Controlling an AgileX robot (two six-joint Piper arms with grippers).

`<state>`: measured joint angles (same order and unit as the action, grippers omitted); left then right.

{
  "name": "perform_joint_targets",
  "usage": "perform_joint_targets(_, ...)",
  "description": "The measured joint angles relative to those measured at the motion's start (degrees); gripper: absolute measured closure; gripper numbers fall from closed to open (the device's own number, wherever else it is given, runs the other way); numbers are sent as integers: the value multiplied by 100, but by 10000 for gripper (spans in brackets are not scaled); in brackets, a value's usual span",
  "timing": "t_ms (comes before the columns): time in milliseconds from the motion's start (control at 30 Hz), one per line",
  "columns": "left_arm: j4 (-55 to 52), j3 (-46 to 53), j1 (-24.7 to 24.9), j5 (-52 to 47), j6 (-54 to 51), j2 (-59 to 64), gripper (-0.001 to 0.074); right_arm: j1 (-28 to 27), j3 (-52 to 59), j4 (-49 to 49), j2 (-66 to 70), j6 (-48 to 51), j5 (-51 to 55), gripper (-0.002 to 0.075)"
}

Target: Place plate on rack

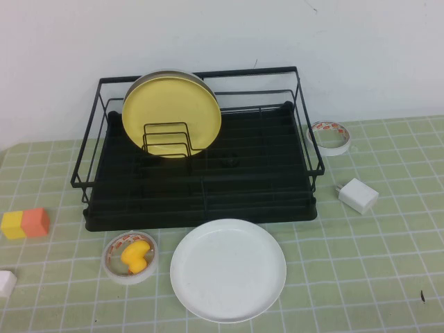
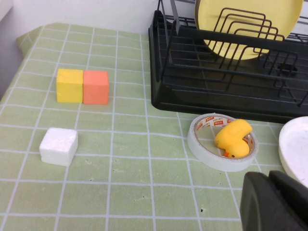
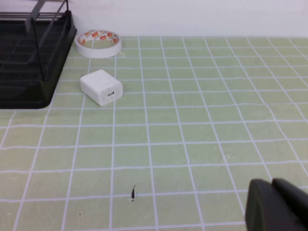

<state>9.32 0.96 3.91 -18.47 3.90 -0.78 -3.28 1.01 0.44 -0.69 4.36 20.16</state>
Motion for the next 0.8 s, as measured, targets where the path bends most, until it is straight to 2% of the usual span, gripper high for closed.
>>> perform_joint_targets(800, 92, 0, 0, 0, 0, 0, 737, 0, 0, 11, 0, 0, 0, 728)
